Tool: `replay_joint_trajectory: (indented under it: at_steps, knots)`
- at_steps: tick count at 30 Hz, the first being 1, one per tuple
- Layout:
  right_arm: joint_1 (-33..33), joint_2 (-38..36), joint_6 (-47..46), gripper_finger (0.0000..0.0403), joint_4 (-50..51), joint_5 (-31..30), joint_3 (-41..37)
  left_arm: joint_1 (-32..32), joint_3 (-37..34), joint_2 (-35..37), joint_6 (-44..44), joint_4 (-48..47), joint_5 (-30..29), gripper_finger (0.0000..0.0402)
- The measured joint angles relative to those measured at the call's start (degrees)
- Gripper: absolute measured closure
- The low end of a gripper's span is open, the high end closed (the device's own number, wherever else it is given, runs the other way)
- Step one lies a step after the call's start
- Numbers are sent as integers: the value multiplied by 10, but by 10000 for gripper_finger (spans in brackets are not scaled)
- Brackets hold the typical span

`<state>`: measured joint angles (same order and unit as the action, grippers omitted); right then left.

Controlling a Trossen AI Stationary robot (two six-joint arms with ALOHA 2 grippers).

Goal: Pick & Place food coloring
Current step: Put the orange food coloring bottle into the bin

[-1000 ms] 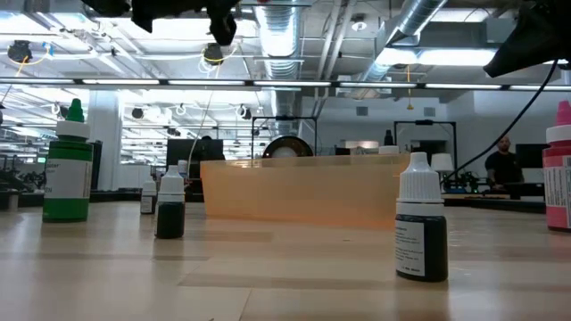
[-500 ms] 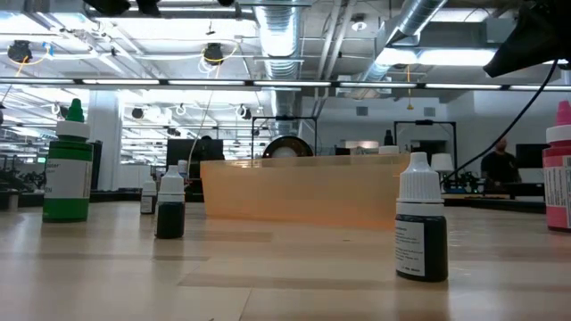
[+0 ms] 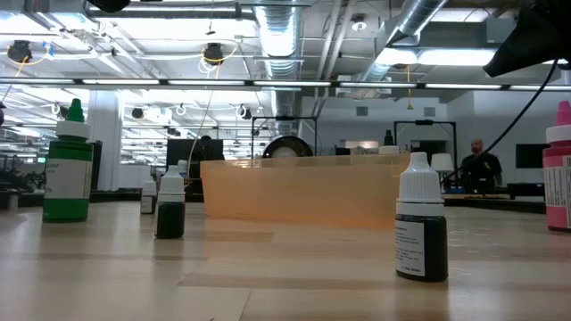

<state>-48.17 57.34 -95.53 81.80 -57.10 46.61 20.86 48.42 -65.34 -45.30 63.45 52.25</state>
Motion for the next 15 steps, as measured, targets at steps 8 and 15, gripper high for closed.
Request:
replay_joint_trajectory:
  at_steps: [8, 15]
  knots:
    - [0, 0, 0, 346, 0, 0, 0, 0, 0, 0, 24, -146, -58, 245]
    - [0, 0, 0, 346, -1, 0, 0, 0, -1, -1, 85, -506, -227, 245]
